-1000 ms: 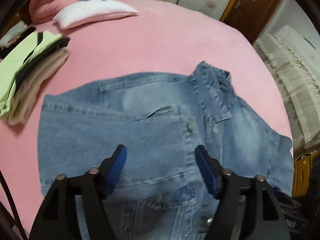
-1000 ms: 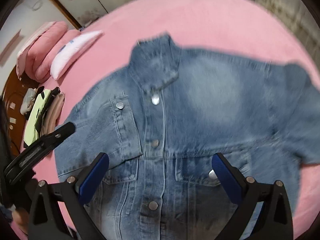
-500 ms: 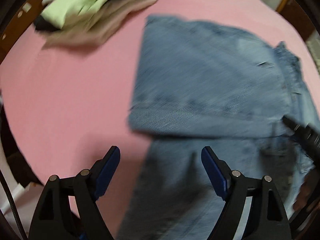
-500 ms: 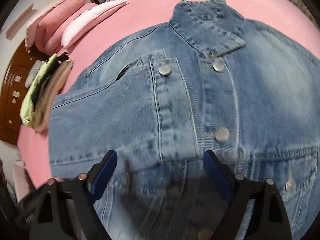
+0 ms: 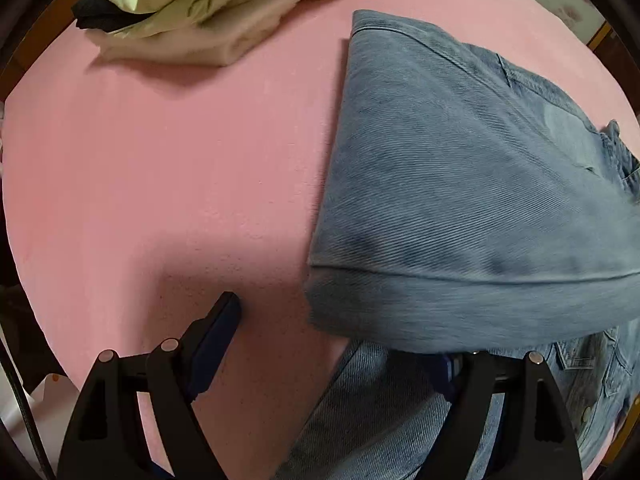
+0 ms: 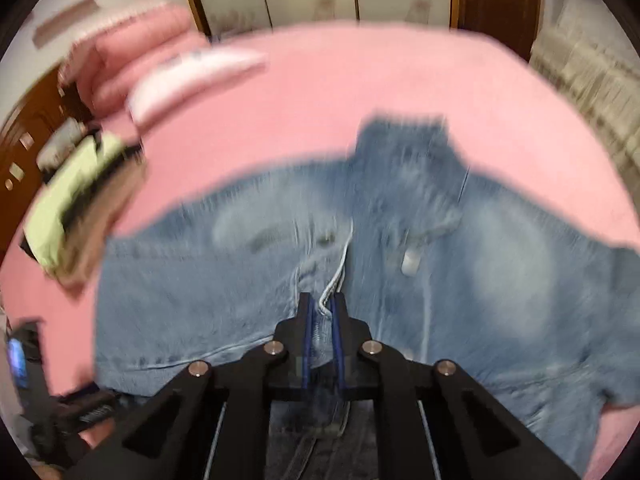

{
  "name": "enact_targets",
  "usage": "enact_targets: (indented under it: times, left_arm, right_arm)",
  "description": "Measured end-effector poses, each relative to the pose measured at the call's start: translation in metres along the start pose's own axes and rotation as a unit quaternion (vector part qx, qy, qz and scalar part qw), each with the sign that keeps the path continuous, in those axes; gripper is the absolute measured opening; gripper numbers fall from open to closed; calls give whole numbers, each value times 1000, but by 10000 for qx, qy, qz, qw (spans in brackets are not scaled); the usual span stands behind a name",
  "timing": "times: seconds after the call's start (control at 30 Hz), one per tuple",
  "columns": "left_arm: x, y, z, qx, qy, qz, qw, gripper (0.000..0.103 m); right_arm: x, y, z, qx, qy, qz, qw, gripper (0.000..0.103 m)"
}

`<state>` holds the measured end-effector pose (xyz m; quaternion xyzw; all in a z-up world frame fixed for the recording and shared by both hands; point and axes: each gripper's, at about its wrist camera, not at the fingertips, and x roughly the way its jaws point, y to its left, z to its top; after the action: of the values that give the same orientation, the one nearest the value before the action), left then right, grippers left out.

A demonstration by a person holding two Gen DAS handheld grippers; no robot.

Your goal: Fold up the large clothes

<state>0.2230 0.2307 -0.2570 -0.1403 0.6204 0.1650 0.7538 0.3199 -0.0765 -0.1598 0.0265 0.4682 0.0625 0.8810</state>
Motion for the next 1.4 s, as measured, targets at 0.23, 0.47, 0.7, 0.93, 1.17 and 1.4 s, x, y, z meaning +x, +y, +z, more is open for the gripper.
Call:
enact_targets:
  times: [0.23,0.47,0.7,0.93,1.17,1.4]
  left_arm:
    - [0,12,2,87,-92,56,9999,82]
    - [7,13,5,268,-112,87,9995,82]
    - [25,17,10,183,-99,92,9997,84]
    - [6,7,-12,758,-429,605,9944,82]
    - [-20,-22,-35,2775,-1158,506,9524,82]
    - [7,-57,-29,3329,-1288,723,9313,75]
  right_arm:
    - [-56,-40,39,-32,-853,-495,9951,4]
    - [-75,-133,8,956,-546,-1304,9853,4]
    - [3,-163,-73,940,862,-1759,9761,5]
    - [-9,-146,-86,977,502,-2144,9705,38]
    - [-13,-142,-90,1001,685,-1773,9767,47]
    - [-1,-149,-95,1139,817,-1630,9766,47]
